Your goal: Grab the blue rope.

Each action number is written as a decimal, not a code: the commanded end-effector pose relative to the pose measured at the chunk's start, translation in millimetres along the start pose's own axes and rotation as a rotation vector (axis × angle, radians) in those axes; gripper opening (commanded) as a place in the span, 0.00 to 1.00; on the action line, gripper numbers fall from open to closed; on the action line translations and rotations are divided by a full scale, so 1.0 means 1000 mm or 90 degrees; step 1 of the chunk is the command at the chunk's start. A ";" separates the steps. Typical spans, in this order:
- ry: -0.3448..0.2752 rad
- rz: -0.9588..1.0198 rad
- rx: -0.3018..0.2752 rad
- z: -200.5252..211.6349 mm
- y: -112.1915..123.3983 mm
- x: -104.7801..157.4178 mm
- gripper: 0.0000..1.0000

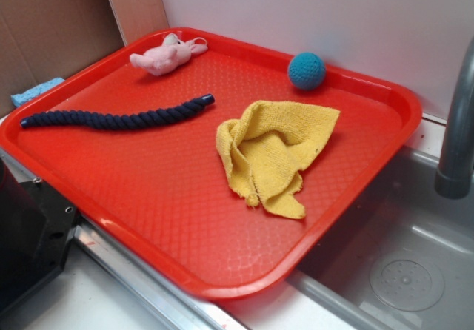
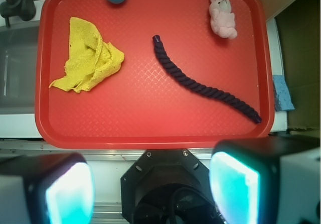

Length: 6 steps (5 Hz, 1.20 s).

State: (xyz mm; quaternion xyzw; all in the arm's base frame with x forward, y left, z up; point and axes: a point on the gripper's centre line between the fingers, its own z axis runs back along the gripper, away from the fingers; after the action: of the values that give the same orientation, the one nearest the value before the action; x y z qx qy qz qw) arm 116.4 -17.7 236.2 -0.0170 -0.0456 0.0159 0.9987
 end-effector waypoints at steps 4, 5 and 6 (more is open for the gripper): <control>-0.041 -0.113 -0.038 -0.032 0.046 0.012 1.00; -0.052 -0.207 -0.053 -0.056 0.065 0.023 1.00; -0.066 -0.274 -0.055 -0.074 0.076 0.033 1.00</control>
State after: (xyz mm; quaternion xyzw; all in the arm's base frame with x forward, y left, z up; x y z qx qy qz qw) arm 150.1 56.0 158.5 -0.0532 -0.0927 -0.1969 0.9746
